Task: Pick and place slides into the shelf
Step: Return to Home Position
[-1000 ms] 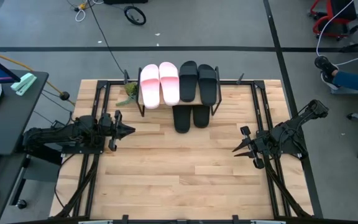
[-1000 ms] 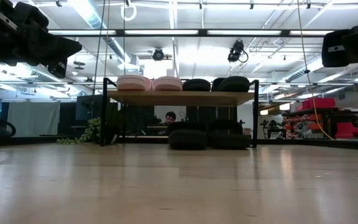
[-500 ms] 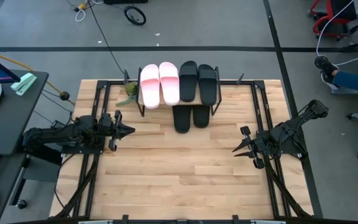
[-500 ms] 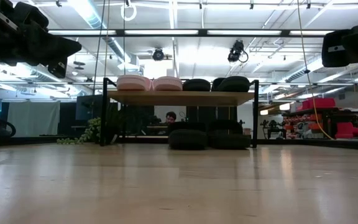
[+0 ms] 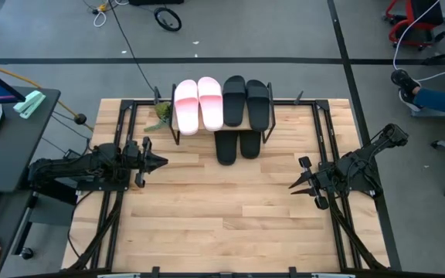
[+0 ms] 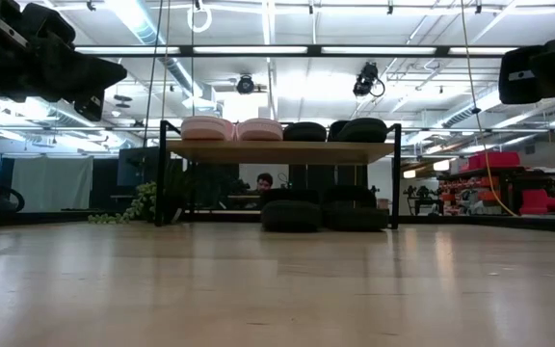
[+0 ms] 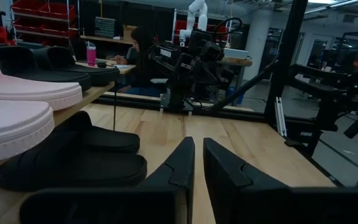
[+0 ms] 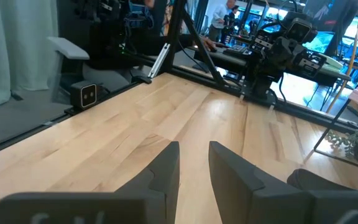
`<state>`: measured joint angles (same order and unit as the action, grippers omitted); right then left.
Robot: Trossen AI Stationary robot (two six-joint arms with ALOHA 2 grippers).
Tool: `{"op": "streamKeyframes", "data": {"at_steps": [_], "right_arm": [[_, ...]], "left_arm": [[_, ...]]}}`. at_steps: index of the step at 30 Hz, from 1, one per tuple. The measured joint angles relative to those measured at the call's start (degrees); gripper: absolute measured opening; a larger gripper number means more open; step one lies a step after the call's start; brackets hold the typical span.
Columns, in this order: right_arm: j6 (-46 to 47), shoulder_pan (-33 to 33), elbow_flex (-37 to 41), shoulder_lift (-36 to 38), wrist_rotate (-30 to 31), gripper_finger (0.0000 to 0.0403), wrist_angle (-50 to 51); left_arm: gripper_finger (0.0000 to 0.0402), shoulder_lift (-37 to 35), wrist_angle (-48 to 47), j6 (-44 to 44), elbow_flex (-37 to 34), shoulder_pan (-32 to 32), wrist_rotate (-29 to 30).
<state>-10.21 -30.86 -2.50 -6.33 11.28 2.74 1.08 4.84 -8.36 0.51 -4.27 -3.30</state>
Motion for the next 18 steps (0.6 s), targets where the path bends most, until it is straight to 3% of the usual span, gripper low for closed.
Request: {"op": "streamKeyframes", "data": {"at_steps": [18], "right_arm": [[0.01,0.01,0.0,0.0,0.01,0.0092,0.0]], "left_arm": [[0.0035,0.0,0.02,0.0,0.0,0.02,0.0]]}}
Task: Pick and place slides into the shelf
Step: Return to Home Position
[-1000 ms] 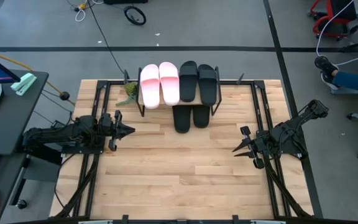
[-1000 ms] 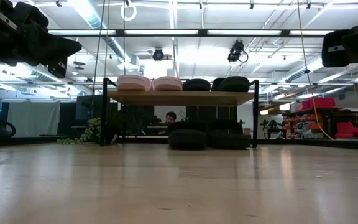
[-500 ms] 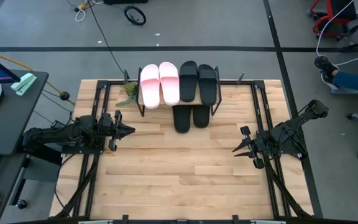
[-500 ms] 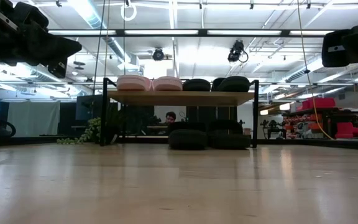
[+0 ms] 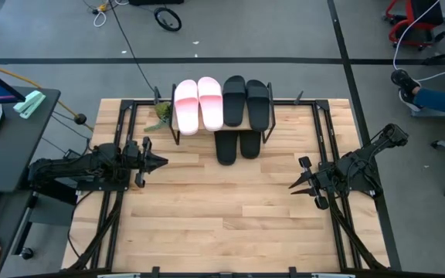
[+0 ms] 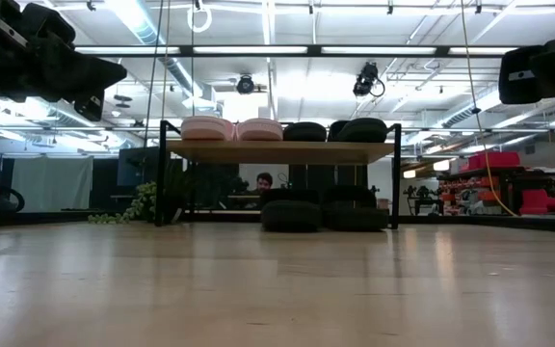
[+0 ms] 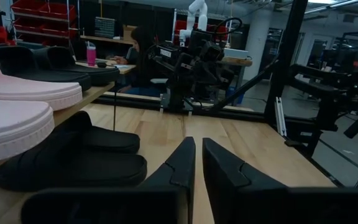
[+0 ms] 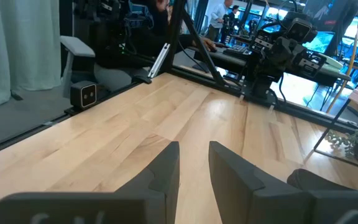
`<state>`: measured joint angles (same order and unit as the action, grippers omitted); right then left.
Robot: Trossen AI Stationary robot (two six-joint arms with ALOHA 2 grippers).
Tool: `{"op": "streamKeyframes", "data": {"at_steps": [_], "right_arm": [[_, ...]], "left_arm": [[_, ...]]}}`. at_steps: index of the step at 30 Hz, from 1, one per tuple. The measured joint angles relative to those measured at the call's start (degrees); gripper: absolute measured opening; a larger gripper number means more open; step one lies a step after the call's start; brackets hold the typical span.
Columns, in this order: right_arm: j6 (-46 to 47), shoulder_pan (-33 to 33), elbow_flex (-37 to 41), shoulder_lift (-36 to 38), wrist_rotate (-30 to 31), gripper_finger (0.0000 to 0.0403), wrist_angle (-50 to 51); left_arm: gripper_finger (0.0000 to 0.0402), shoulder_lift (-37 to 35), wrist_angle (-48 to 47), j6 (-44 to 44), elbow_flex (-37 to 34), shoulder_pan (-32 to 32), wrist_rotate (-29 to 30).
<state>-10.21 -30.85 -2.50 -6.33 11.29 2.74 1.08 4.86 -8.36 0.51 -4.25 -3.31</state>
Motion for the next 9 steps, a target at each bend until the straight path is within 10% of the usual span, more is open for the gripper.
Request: {"op": "streamKeyframes", "data": {"at_steps": [9], "right_arm": [[0.01,0.0,0.0,0.0,0.0,0.0092,0.02]], "left_arm": [[0.0039,0.0,0.0,0.0,-0.01,0.0,0.01]]}}
